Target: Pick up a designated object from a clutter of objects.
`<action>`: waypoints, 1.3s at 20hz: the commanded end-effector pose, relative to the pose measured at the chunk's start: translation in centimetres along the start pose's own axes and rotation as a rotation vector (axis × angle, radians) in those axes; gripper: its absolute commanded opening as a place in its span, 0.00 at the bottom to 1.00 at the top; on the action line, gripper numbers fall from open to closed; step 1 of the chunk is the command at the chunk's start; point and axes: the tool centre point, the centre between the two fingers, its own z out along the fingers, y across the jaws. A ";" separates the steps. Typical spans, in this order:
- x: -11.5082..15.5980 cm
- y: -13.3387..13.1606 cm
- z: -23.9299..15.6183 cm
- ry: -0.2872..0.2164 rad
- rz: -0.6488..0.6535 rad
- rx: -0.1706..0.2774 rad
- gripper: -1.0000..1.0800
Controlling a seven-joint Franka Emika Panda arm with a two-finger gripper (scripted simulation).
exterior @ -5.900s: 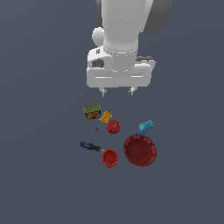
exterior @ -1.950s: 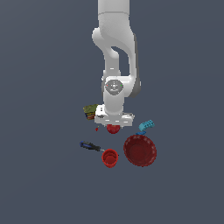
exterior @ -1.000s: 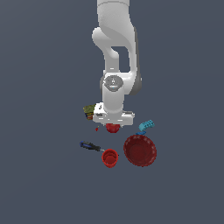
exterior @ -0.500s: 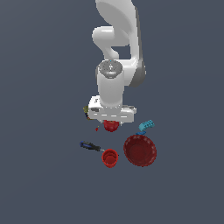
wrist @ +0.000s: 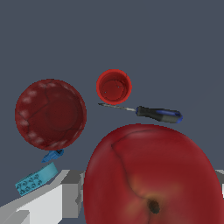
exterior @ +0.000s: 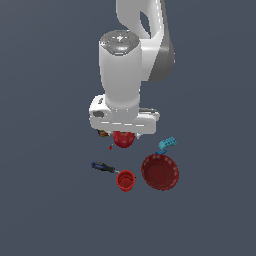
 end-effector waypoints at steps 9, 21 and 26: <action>4.0 0.6 -8.8 0.002 0.000 0.000 0.00; 7.3 1.0 -15.6 0.002 0.000 0.000 0.00; 8.1 1.1 -17.1 0.002 0.000 0.000 0.00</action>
